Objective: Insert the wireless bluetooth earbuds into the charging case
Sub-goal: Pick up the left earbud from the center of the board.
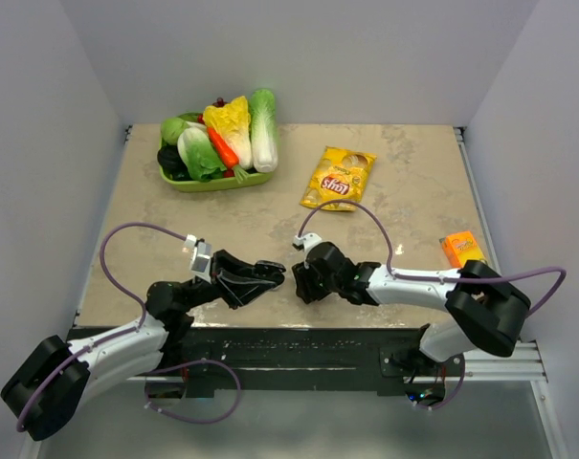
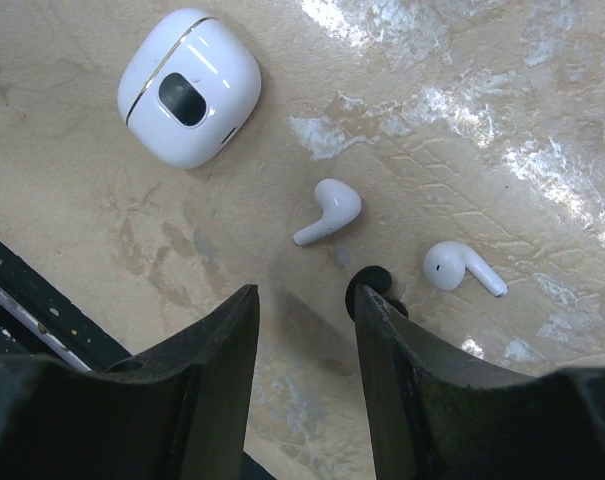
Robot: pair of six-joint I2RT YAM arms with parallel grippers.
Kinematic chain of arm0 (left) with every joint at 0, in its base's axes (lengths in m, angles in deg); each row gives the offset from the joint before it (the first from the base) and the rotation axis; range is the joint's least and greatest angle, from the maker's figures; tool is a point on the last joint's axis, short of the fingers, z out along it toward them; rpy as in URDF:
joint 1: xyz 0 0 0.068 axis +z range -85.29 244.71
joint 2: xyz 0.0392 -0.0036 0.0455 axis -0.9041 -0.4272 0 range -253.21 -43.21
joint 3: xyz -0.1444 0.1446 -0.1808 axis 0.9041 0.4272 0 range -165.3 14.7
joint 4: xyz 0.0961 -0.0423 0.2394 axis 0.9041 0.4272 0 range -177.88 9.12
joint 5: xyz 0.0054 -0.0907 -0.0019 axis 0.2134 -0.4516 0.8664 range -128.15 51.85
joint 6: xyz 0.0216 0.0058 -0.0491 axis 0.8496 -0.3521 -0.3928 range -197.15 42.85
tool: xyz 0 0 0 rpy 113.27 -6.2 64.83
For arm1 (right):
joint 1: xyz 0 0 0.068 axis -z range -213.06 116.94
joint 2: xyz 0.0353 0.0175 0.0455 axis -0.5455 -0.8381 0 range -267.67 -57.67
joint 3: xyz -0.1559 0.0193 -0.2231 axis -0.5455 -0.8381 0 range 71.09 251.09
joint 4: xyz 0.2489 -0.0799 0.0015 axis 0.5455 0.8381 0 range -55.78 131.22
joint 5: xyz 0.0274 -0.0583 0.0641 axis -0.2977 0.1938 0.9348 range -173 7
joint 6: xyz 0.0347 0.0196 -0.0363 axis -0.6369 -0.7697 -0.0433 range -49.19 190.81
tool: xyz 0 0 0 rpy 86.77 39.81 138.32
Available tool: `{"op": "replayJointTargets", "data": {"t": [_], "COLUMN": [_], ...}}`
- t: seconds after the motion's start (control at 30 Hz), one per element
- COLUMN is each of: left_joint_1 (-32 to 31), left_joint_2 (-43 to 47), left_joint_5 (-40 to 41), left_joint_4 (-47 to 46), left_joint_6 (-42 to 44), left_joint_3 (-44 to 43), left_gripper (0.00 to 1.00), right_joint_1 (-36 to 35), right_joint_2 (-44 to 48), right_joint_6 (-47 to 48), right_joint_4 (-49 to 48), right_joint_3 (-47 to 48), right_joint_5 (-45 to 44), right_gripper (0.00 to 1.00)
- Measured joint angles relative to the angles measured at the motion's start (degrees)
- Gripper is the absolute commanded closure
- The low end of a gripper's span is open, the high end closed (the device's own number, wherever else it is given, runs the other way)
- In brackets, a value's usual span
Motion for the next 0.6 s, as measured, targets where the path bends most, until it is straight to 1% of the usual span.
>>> {"op": "replayJointTargets", "data": {"t": [0.17, 0.37, 0.6], "left_joint_1": [0.00, 0.00, -0.02], "left_joint_2": [0.00, 0.00, 0.13], "left_joint_5": [0.00, 0.00, 0.22], "left_joint_4": [0.00, 0.00, -0.02], "left_joint_6": [0.00, 0.00, 0.00], "left_joint_3": [0.00, 0.00, 0.00], "left_gripper": [1.00, 1.00, 1.00], "right_joint_1": [-0.15, -0.26, -0.20], "right_joint_2": [-0.87, -0.90, -0.98], "right_joint_6": [-0.24, -0.66, -0.68], "right_joint_4": [-0.04, 1.09, 3.30], "right_joint_3": [0.63, 1.40, 2.27], "right_joint_5": [-0.44, -3.04, -7.21], "right_gripper": [0.52, 0.51, 0.53]}}
